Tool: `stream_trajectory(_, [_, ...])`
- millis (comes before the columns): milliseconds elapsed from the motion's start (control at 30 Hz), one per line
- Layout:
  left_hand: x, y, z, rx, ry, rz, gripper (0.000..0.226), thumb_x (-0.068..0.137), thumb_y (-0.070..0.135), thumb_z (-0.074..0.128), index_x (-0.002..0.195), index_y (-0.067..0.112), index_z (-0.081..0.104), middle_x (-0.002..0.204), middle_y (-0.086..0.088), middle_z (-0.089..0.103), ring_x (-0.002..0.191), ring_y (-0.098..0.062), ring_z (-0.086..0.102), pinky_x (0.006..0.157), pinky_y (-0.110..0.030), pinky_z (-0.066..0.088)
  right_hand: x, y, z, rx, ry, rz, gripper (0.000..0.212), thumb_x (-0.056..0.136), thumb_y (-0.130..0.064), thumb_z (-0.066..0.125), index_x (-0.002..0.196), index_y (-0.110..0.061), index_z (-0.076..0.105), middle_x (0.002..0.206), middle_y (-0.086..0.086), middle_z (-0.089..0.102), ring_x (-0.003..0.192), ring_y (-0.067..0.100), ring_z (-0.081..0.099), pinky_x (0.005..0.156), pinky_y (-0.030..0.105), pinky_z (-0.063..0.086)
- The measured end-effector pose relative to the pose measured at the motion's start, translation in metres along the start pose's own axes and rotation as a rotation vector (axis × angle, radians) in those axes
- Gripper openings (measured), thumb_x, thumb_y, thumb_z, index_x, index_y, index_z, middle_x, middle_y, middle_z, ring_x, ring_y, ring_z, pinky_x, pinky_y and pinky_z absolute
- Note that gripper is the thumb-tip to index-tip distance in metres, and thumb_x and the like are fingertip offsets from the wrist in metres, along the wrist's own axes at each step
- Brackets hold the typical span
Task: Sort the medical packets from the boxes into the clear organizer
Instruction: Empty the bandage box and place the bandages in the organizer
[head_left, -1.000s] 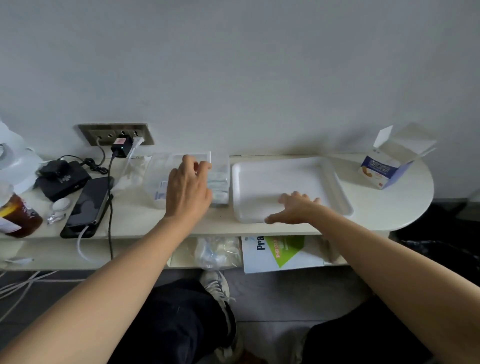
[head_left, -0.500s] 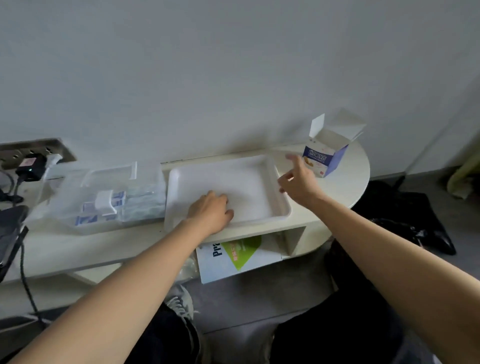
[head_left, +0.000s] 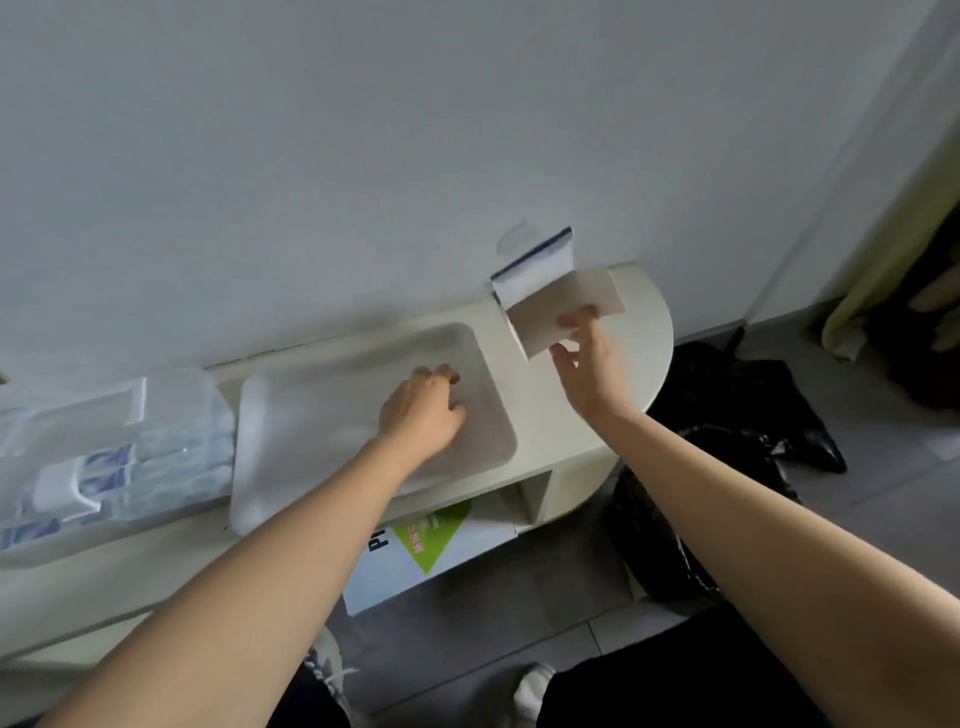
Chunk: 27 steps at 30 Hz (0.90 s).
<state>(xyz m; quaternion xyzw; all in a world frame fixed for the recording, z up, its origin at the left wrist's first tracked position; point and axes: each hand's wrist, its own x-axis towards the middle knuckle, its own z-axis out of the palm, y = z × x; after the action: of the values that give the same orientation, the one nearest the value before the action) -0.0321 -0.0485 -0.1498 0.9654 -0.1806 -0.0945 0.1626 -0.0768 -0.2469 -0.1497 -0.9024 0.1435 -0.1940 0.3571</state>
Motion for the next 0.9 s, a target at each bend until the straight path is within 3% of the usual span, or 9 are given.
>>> stream_trajectory(67, [0.004,0.007,0.002,-0.068,0.023,-0.006,0.046,0.092,0.03,0.053,0.135,0.025,0.039,0.127,-0.005,0.048,0.106,-0.028,0.057,0.088,-0.04,0.051,-0.01,0.004,-0.004,-0.007,0.003,-0.085,0.021,0.091,-0.005,0.054,0.112,-0.003,0.052,0.104,0.013,0.067,0.088,0.029,0.064,0.073,0.038,0.054])
stream_trajectory(167, [0.005,0.023,0.004,-0.314,0.085,0.081,0.075,0.086,0.03,0.067,0.146,0.032,0.022,0.132,0.003,0.043,0.096,-0.016,0.059,0.082,-0.036,0.054,-0.019,0.001,-0.012,0.104,-0.067,-0.02,0.003,0.091,-0.008,0.056,0.09,-0.008,0.059,0.09,0.007,0.068,0.079,0.018,0.064,0.067,0.032,0.054])
stream_trajectory(233, [0.004,0.036,0.003,-0.431,0.137,0.151,0.092,0.081,0.026,0.073,0.15,0.037,0.012,0.129,0.006,0.038,0.092,-0.013,0.059,0.079,-0.031,0.051,-0.021,-0.001,-0.017,0.113,-0.077,-0.077,0.009,0.092,-0.018,0.059,0.098,-0.011,0.059,0.097,0.002,0.068,0.081,0.008,0.063,0.067,0.02,0.051])
stream_trajectory(300, [0.003,0.047,0.001,-0.505,0.199,0.172,0.091,0.082,0.021,0.072,0.15,0.038,0.014,0.124,0.004,0.039,0.084,-0.014,0.061,0.077,-0.028,0.049,-0.02,-0.002,-0.025,0.068,-0.061,-0.178,0.016,0.093,-0.025,0.059,0.1,-0.011,0.059,0.098,-0.001,0.071,0.084,0.011,0.067,0.07,0.027,0.055])
stream_trajectory(367, [0.007,0.053,0.0,-0.567,0.229,0.166,0.07,0.087,0.025,0.067,0.146,0.035,0.031,0.119,0.002,0.05,0.075,-0.013,0.062,0.071,-0.025,0.048,-0.02,-0.004,-0.034,0.049,-0.063,-0.192,0.016,0.093,-0.03,0.058,0.09,-0.014,0.058,0.08,-0.006,0.073,0.074,0.01,0.07,0.066,0.039,0.057])
stream_trajectory(433, [0.009,0.062,0.001,-0.612,0.186,0.174,0.051,0.09,0.027,0.062,0.138,0.031,0.044,0.113,0.0,0.06,0.073,-0.015,0.063,0.069,-0.027,0.051,-0.021,-0.002,-0.047,0.053,-0.041,-0.164,0.021,0.094,-0.033,0.057,0.085,-0.014,0.059,0.067,-0.006,0.071,0.06,0.008,0.068,0.06,0.038,0.057])
stream_trajectory(567, [0.007,0.098,0.006,-0.643,0.026,0.216,0.036,0.093,0.025,0.056,0.129,0.024,0.054,0.107,0.0,0.066,0.089,-0.02,0.064,0.082,-0.042,0.055,-0.025,0.011,-0.09,0.005,0.09,-0.077,0.024,0.093,-0.034,0.059,0.084,-0.014,0.065,0.052,-0.006,0.065,0.046,0.004,0.062,0.053,0.029,0.055])
stream_trajectory(733, [-0.01,0.163,0.026,-0.432,-0.241,0.344,0.048,0.088,0.035,0.063,0.132,0.022,0.05,0.11,0.001,0.064,0.096,-0.02,0.061,0.086,-0.036,0.051,-0.043,0.052,-0.141,-0.186,0.173,0.156,0.023,0.089,-0.036,0.059,0.084,-0.016,0.069,0.053,-0.003,0.063,0.057,0.014,0.064,0.06,0.029,0.053])
stream_trajectory(900, [-0.032,0.195,0.057,-0.255,-0.351,0.383,0.052,0.091,0.029,0.058,0.14,0.018,0.043,0.124,-0.006,0.058,0.114,-0.024,0.054,0.093,-0.03,0.042,-0.087,0.096,-0.146,-0.284,0.088,0.403,0.022,0.087,-0.028,0.055,0.075,-0.013,0.066,0.057,-0.001,0.067,0.058,0.02,0.065,0.058,0.031,0.055])
